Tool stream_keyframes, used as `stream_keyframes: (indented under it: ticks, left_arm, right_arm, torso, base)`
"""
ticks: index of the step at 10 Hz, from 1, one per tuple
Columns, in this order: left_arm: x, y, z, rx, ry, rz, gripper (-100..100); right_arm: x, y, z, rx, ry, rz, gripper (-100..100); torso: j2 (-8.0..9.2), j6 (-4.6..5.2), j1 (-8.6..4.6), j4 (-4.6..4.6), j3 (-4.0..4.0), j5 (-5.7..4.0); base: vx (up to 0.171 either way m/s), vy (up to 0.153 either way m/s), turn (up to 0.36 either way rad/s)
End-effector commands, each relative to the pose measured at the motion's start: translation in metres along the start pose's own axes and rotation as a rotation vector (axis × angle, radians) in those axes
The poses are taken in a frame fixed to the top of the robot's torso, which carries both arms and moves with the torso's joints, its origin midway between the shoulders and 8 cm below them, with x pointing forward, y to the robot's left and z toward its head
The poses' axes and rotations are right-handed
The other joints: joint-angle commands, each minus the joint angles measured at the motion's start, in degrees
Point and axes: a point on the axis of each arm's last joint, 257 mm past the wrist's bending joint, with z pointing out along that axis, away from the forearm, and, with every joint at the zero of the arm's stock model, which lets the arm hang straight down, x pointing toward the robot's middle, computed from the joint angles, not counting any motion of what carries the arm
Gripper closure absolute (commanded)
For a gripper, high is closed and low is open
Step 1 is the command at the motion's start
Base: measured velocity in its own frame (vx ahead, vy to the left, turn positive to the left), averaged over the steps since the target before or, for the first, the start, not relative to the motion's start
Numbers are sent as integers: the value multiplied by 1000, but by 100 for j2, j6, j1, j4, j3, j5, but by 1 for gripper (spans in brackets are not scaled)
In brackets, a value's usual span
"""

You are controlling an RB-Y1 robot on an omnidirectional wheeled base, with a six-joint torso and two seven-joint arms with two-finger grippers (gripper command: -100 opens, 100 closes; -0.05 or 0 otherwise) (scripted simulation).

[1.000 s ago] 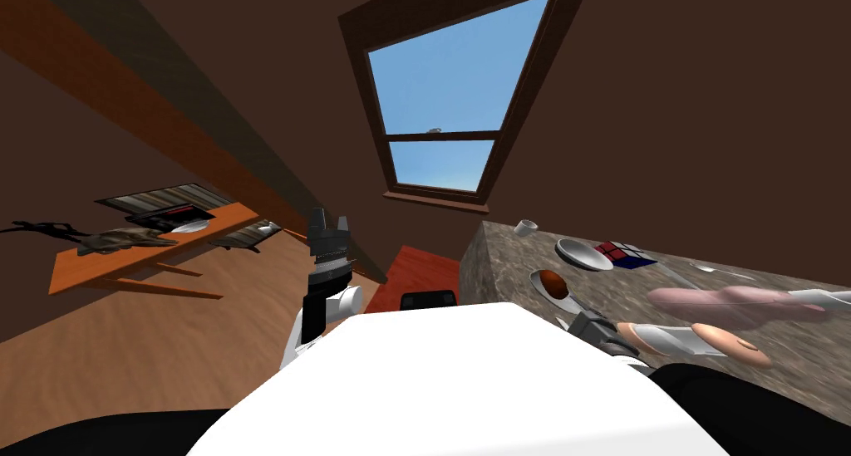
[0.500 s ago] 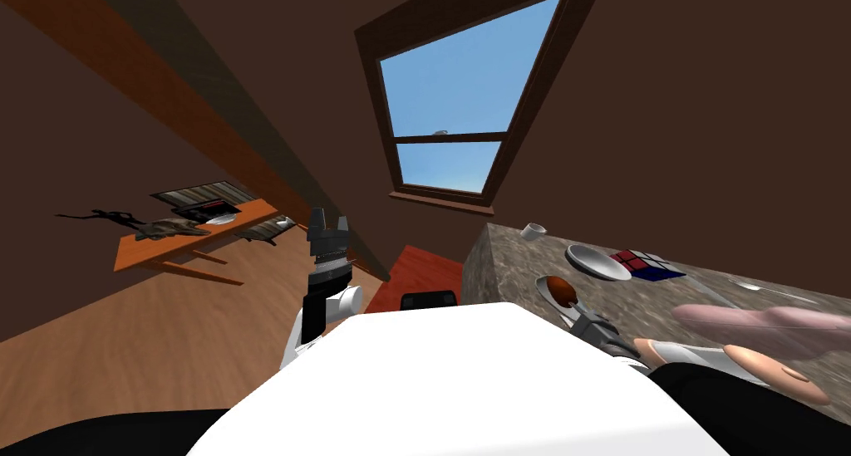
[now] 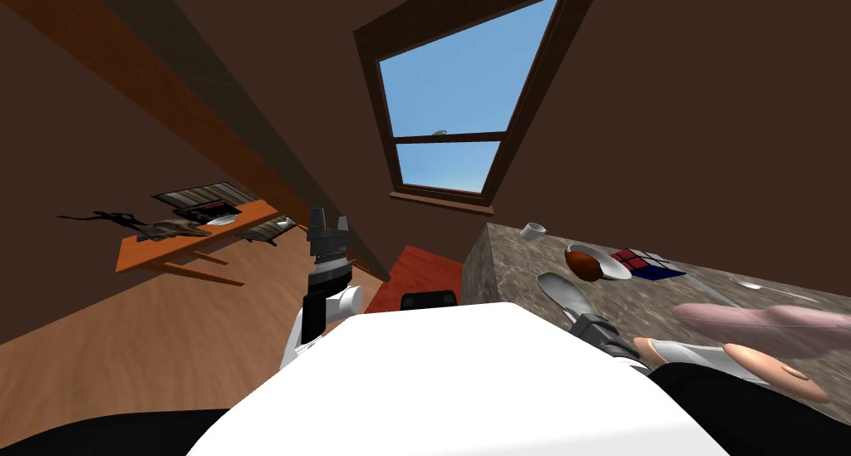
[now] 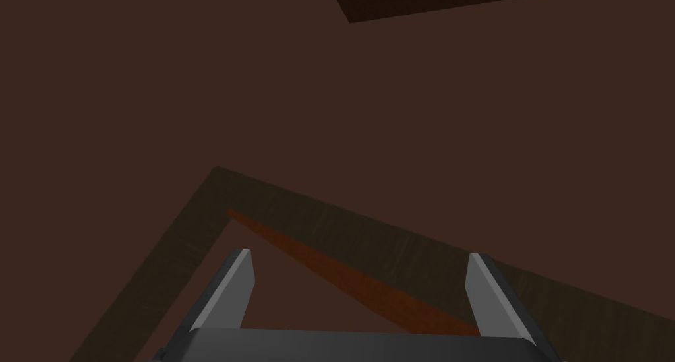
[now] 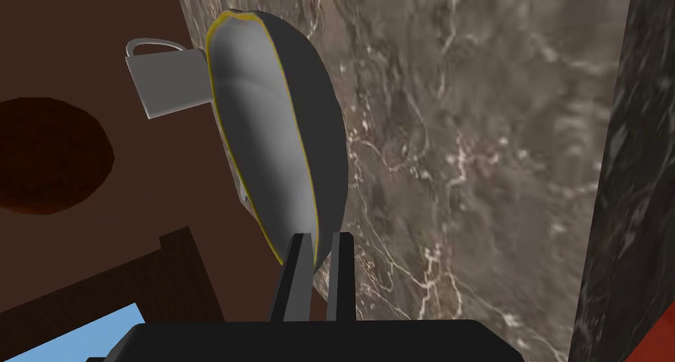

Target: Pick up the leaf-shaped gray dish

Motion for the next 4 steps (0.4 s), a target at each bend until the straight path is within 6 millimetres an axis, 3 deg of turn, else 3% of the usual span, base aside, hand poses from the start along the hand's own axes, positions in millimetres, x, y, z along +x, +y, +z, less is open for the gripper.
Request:
stream_keyframes:
  ticks: [1,2,3,4]
  left_arm:
    - [0,0,0,0,0,0,0]
    - [0,0,0,0,0,0,0]
    - [0,0,0,0,0,0,0]
    - [0,0,0,0,0,0,0]
  right_arm:
    - [-3,-4,-1,3,-14,-9,100]
    - [-7,-7,-2,2,-29,-17,100]
    - [-4,-6,-1,3,-19,-12,100]
    - [-4,-5,-1,2,-20,-13,0]
  torso:
    - [0,0,0,0,0,0]
    - [3,10,3,-1,1,3]
    - [7,8,7,0,4,3]
    - [5,0,7,1,3,3]
  base:
    - [3,1,-202]
    - [1,8,-244]
    - [-2,7,-48]
    - [0,0,0]
